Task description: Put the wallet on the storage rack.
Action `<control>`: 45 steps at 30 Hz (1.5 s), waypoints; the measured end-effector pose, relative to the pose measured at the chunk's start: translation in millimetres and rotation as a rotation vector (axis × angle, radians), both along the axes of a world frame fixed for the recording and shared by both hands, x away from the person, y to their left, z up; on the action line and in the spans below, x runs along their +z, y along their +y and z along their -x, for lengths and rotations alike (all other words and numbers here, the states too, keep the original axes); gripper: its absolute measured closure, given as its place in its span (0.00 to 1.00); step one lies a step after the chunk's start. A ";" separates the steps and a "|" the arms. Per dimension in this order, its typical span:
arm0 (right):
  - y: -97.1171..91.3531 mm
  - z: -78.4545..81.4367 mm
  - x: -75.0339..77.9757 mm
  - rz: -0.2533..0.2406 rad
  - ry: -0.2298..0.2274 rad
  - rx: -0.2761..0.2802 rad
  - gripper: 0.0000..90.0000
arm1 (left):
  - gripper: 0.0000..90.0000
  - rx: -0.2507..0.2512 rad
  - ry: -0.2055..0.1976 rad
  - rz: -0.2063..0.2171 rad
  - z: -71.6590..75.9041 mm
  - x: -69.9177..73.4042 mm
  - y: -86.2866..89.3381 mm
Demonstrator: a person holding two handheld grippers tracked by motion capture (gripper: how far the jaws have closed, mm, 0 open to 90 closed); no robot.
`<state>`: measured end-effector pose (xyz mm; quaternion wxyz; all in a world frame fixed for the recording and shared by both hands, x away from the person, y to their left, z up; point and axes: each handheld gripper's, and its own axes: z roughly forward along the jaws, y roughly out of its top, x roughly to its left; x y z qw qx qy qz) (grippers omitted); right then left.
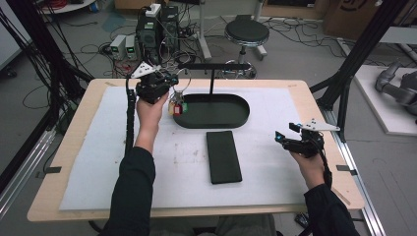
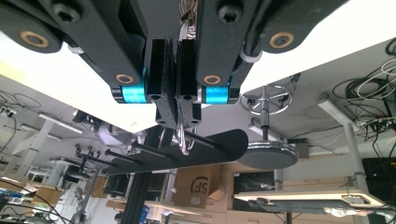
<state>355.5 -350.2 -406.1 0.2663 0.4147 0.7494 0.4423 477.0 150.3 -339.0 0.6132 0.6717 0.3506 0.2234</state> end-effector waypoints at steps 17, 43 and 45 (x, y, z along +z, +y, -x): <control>0.6 0.4 0.0 0.003 0.005 0.001 0.34 | 0.86 0.071 0.017 -0.058 -1.4 -5.9 -4.3; 8.0 3.9 1.2 0.003 0.006 0.013 0.34 | 0.37 0.112 -0.012 -0.189 88.1 -19.8 21.5; 8.8 3.9 1.3 0.002 0.003 0.014 0.34 | 0.37 0.107 -0.014 -0.200 99.2 -23.2 26.5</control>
